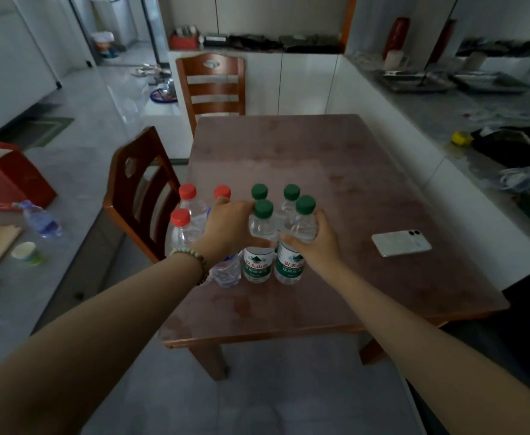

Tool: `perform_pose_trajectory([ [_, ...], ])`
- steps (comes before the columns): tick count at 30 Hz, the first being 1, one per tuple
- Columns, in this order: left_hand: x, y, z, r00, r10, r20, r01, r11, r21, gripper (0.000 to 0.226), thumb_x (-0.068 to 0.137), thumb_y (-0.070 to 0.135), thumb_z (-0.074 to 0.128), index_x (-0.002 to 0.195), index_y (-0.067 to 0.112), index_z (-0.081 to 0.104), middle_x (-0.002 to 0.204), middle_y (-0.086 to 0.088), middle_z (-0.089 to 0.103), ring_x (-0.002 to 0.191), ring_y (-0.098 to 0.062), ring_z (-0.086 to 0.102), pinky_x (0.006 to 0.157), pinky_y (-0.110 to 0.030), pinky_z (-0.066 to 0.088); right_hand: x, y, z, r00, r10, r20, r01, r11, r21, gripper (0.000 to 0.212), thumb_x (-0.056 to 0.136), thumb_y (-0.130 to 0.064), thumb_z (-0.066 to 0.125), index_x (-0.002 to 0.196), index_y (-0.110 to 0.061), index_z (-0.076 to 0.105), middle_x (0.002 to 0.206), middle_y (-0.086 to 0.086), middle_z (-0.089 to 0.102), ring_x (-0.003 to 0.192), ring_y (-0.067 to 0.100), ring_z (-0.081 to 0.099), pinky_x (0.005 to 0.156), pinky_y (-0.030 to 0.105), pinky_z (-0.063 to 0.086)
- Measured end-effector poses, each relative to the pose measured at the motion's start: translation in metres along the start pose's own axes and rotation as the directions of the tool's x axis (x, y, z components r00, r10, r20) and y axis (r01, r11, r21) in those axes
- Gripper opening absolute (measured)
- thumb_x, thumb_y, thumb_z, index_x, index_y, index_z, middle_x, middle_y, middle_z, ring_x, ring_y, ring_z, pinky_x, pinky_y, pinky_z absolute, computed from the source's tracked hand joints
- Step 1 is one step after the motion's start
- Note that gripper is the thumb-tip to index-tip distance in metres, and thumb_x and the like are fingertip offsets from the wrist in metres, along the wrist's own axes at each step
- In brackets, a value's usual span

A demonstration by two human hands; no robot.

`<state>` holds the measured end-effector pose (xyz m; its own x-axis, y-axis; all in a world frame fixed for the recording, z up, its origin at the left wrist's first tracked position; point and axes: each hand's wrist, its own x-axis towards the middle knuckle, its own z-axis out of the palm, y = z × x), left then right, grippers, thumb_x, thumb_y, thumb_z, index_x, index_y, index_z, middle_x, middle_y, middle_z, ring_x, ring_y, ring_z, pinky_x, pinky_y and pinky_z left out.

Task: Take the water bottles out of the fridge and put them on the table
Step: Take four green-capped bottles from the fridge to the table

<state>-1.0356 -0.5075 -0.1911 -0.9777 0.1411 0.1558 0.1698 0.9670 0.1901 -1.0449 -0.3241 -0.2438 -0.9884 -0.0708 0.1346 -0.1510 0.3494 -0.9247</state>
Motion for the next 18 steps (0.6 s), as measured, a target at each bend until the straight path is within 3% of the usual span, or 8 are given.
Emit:
perform_pose_trajectory([
  [3,0.005,-0.001,0.003,0.997,-0.002,0.076,-0.004,0.997,0.082,0.067,0.06,0.07,0.068,0.099,0.016,0.06,0.057,0.011,0.04,0.064,-0.015,0.045,0.083,-0.029,0.028,0.003,0.002,0.004,1.0,0.011,0.01,-0.011,1.0,0.004,0.053,0.064,-0.035,0.082,0.104,-0.031,0.048,0.112,-0.004,0.063,0.107,0.018,0.059,0.093,0.045,0.049],
  [8,0.01,-0.005,0.006,0.992,0.012,0.125,-0.033,0.986,0.164,0.066,0.061,0.069,0.069,0.103,0.018,0.061,0.059,0.01,0.041,0.065,-0.016,0.046,0.084,-0.03,0.033,0.003,0.012,0.011,0.999,0.029,0.045,-0.03,0.999,0.015,0.063,0.057,-0.049,0.08,0.11,-0.035,0.047,0.118,-0.004,0.062,0.111,0.019,0.058,0.094,0.048,0.049],
  [11,0.011,-0.003,0.003,0.988,0.023,0.154,-0.051,0.982,0.181,0.061,0.065,0.066,0.068,0.099,0.016,0.06,0.06,0.009,0.042,0.066,-0.017,0.048,0.081,-0.03,0.035,0.001,0.019,0.015,0.999,0.037,0.026,-0.037,0.999,0.017,0.064,0.057,-0.047,0.078,0.112,-0.031,0.049,0.117,-0.002,0.062,0.108,0.018,0.06,0.092,0.047,0.05],
  [14,0.016,-0.006,-0.003,0.986,0.024,0.166,-0.03,0.999,0.033,0.052,0.075,0.055,0.068,0.106,0.013,0.063,0.087,0.001,0.066,0.078,-0.019,0.061,0.071,-0.028,0.044,-0.003,0.026,0.021,1.0,0.03,-0.007,-0.03,1.0,0.005,0.066,0.059,-0.048,0.077,0.115,-0.026,0.049,0.118,-0.001,0.06,0.11,0.017,0.057,0.092,0.047,0.049],
  [16,0.02,-0.011,-0.01,0.984,0.002,0.175,0.014,0.996,-0.093,0.045,0.078,0.047,0.069,0.108,0.014,0.064,0.104,0.0,0.069,0.083,-0.015,0.062,0.073,-0.029,0.05,-0.004,0.027,0.024,1.0,0.025,-0.005,-0.025,1.0,-0.009,0.068,0.061,-0.047,0.077,0.118,-0.024,0.048,0.12,-0.001,0.058,0.112,0.017,0.055,0.094,0.045,0.048],
  [18,0.021,-0.016,-0.015,0.98,0.0,0.197,0.026,0.991,-0.133,0.044,0.077,0.043,0.071,0.111,0.016,0.062,0.109,0.0,0.068,0.082,-0.012,0.059,0.078,-0.03,0.051,-0.003,0.027,0.024,0.999,0.026,0.022,-0.025,0.999,-0.033,0.07,0.063,-0.046,0.078,0.121,-0.023,0.046,0.122,0.0,0.056,0.113,0.018,0.054,0.094,0.042,0.048],
])
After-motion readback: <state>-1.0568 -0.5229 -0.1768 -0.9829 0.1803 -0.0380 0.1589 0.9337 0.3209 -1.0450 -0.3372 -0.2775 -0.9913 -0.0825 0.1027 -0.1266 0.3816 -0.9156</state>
